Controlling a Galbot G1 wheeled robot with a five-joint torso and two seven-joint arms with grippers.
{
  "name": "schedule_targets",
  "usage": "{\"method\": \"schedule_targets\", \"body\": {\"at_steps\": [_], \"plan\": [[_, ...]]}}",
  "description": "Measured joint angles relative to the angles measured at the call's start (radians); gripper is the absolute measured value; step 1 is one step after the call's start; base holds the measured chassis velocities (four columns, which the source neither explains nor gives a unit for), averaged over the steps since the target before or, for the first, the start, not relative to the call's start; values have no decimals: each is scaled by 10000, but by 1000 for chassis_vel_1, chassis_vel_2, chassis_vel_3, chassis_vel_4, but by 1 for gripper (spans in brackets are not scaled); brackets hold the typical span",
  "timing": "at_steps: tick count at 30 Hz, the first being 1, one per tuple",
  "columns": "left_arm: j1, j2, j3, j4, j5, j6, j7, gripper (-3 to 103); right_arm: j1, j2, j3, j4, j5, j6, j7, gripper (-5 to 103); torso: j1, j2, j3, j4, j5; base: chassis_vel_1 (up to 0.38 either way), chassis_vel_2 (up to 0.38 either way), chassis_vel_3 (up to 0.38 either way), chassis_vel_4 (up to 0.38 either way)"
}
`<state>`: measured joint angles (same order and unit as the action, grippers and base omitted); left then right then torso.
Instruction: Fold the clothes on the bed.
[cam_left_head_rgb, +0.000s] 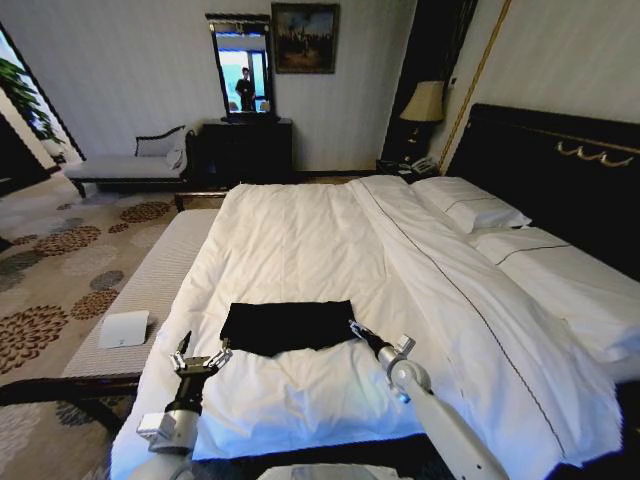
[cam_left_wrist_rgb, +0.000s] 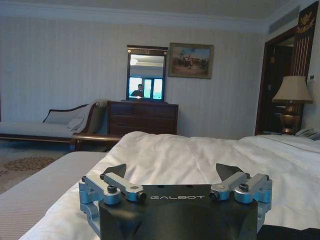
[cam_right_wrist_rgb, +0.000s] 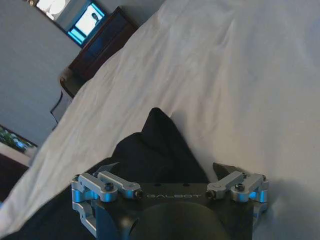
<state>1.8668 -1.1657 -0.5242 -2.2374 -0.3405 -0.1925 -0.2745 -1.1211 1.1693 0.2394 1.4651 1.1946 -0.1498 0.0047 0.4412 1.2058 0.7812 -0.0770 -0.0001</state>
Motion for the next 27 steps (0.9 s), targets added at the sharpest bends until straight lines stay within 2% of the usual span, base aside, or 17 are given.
{"method": "schedule_targets", "body": {"at_steps": [6,7,9,11,15,18,21,24,27], "plan": [[-12,1,5,18,0,0,0,100,-69,253,-7,4,326,-76,-81,100,0,0,0,-1,0,0,0,0,0],[-13,0,6,20,0,0,0,100,-68,302,-16,-22,327,-76,-88,103,0,0,0,-1,0,0,0,0,0],[-17,1,8,24,0,2,0,100,-50,447,-32,-91,345,-79,-101,95,0,0,0,-1,2,0,0,0,0],[-17,0,9,26,0,3,0,100,-37,489,-32,-115,362,-86,-108,95,0,0,0,-1,1,0,0,0,0],[-21,0,10,33,1,6,0,100,3,617,-18,-169,431,-92,-109,74,0,0,0,0,1,0,0,0,0],[-23,0,10,35,2,9,0,100,26,641,-13,-195,445,-92,-108,69,0,0,0,-1,1,0,0,0,0],[-24,1,10,37,3,11,0,100,56,675,-6,-198,472,-92,-98,52,0,0,0,0,1,0,0,0,0],[-24,0,11,40,3,12,0,100,65,709,-1,-186,484,-87,-84,47,0,0,0,-1,1,0,0,0,0],[-24,0,11,42,3,13,0,100,74,769,20,-162,496,-75,-54,31,0,0,0,0,1,0,0,0,0]]}}
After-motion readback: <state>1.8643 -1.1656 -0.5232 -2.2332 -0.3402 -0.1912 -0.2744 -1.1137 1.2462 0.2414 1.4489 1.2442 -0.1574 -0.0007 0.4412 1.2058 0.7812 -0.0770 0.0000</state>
